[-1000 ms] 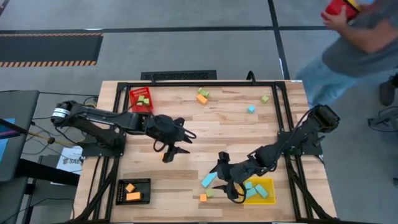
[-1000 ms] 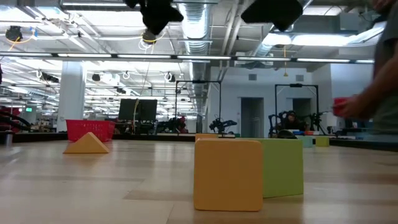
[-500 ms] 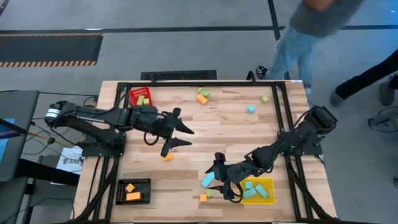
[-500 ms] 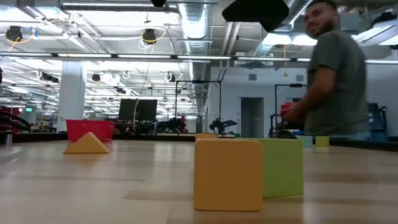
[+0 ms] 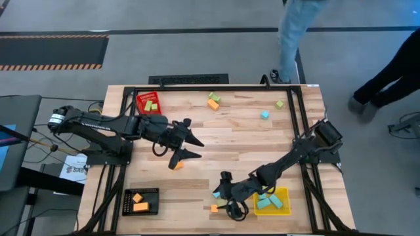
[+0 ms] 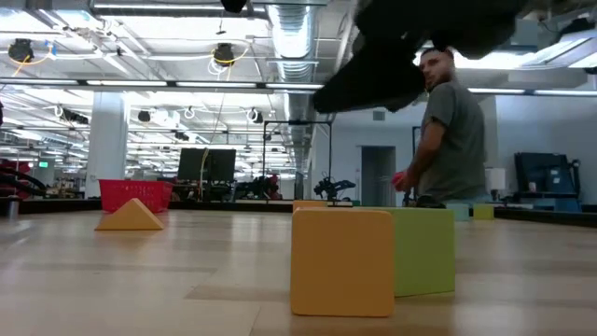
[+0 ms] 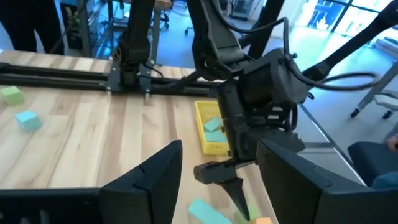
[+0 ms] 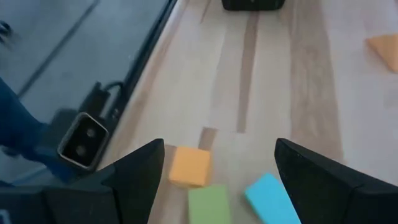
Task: Sort & place blocks by color
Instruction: Put the green block into the red bin
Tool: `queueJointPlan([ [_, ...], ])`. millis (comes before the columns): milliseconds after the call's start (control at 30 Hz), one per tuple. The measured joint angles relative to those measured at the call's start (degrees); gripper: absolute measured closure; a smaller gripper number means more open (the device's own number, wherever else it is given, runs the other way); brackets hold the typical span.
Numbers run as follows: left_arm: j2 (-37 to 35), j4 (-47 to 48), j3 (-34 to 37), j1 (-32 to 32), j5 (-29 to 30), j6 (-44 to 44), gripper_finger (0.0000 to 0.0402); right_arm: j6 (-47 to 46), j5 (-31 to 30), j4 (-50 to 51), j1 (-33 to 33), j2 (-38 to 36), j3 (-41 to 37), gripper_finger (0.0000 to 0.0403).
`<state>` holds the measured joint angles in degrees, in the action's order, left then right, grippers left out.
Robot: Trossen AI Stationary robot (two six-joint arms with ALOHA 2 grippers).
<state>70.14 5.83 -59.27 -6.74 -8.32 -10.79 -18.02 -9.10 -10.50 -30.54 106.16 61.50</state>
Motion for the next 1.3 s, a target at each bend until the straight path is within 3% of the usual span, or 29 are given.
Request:
queueJointPlan([
  [700,1.50,2.83,-0.02,-0.33,3.09,0.58,0.0207,-2.03,-1.49,-0.30,-3.11,9.30,-0.01,0.0097],
  [867,0.44,4.33,0.00,-0.31,2.87,0.73,0.0207,-2.09,-3.00,-0.07,-3.09,8.97,0.06,0.0154],
  [1033,-3.67,10.91,-0.02,-0.31,8.79,1.10,0.0207,-2.48,-2.56,5.01,-2.60,5.61,0.06,0.0284],
  [1167,-5.09,10.89,0.79,-0.26,10.33,1.10,0.0207,1.31,-2.35,13.56,-1.24,-0.57,-0.48,0.0289],
  [1300,-5.02,6.68,5.74,-0.82,9.44,-1.60,0.0207,2.89,-2.33,13.37,1.88,-9.82,-6.01,0.0289],
])
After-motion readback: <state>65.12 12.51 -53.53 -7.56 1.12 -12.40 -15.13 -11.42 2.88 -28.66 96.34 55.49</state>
